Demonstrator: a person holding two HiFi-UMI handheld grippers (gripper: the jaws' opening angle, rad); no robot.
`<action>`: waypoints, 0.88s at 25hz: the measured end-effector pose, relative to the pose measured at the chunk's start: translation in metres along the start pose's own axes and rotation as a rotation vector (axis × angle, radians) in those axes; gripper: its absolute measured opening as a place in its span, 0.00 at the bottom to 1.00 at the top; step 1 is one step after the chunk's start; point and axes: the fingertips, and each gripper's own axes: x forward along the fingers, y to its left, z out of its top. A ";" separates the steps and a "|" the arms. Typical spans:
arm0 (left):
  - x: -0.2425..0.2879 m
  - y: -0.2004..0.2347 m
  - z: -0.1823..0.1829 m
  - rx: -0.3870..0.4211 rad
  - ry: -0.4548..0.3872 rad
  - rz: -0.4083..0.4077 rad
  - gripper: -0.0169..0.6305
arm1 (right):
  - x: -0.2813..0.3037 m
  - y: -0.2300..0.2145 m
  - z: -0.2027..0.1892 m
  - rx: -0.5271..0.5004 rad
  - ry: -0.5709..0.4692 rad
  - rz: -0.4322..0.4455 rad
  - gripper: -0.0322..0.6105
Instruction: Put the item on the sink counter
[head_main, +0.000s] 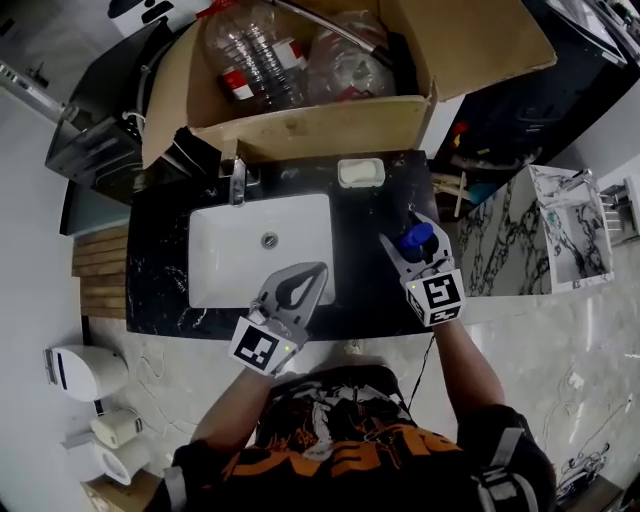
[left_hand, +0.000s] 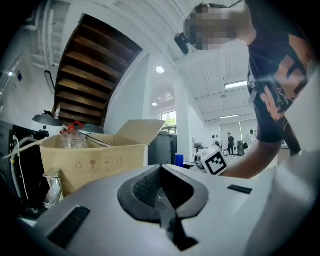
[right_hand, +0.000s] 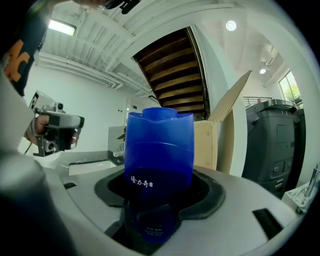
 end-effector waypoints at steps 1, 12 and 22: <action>-0.002 -0.001 0.000 0.004 0.004 0.001 0.05 | 0.006 -0.004 -0.008 0.003 0.012 -0.009 0.49; -0.006 0.004 -0.022 0.009 0.070 0.000 0.05 | 0.051 -0.014 -0.068 0.000 0.096 -0.060 0.49; 0.004 -0.005 -0.024 -0.020 0.072 -0.030 0.05 | 0.055 -0.010 -0.073 0.000 0.085 -0.049 0.49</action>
